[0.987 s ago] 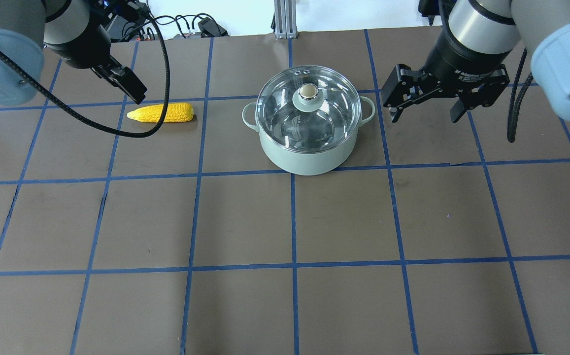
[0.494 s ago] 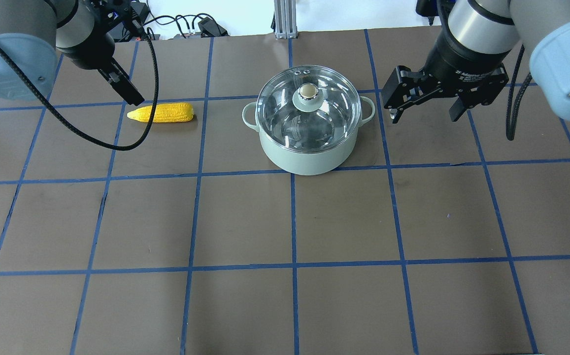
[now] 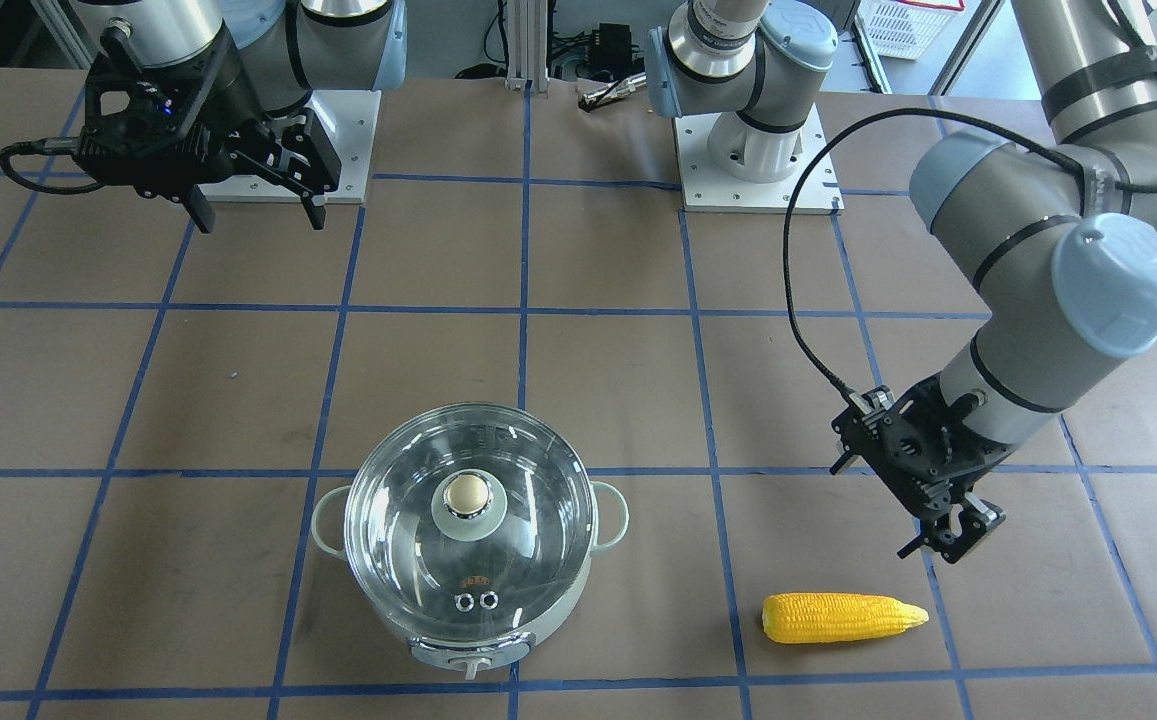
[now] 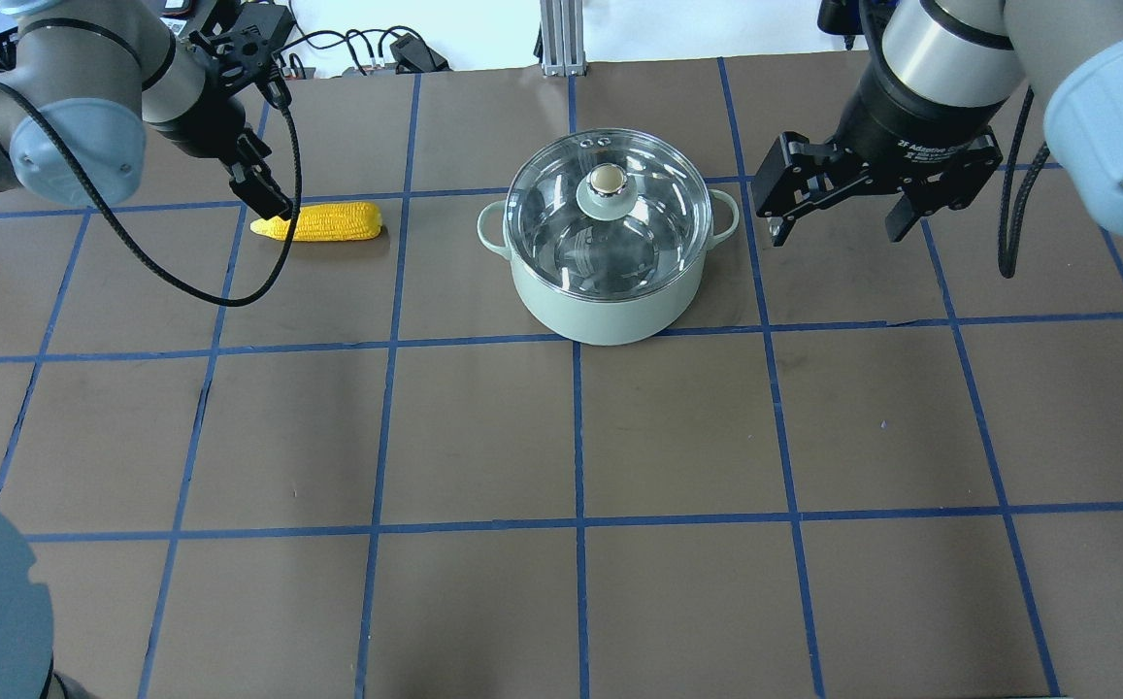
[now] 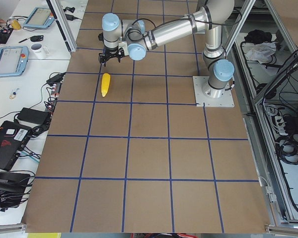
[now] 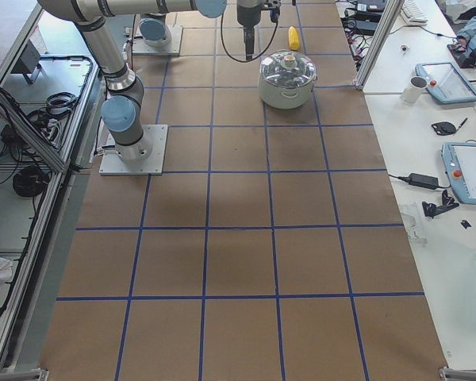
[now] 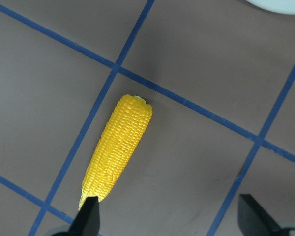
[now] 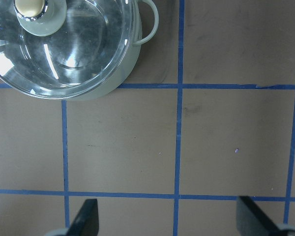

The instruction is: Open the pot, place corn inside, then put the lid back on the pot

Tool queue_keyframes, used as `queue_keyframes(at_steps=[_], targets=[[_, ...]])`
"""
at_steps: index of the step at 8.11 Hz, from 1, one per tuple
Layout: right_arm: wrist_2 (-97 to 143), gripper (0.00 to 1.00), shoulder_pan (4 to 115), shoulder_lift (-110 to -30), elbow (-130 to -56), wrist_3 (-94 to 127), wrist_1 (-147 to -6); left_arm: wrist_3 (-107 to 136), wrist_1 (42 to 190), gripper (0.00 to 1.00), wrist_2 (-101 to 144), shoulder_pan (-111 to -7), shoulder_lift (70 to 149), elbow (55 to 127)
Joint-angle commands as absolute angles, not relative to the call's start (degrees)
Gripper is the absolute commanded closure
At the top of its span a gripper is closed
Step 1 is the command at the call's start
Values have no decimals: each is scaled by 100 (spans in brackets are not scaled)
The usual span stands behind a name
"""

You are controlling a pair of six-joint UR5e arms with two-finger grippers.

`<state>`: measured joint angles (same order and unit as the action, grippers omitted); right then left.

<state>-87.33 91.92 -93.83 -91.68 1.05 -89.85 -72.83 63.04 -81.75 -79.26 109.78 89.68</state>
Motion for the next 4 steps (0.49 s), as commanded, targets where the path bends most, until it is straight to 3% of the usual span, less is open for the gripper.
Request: queue_keyframes(at_steps=[1,3,4], targets=[[-8816,0,9158,-9378,-9105,79,-9044,-7645,5705,0,-8077,-7893,11556,8965],[-8588,0,9193,-8925,-8853,140,-9218,-8057,5573,0,-8104,-7875,11855,8965],[-8535,0,9289,-8408,-8198,202,-9272,-8355,5259,0,-8104,-7875,11978,8956]])
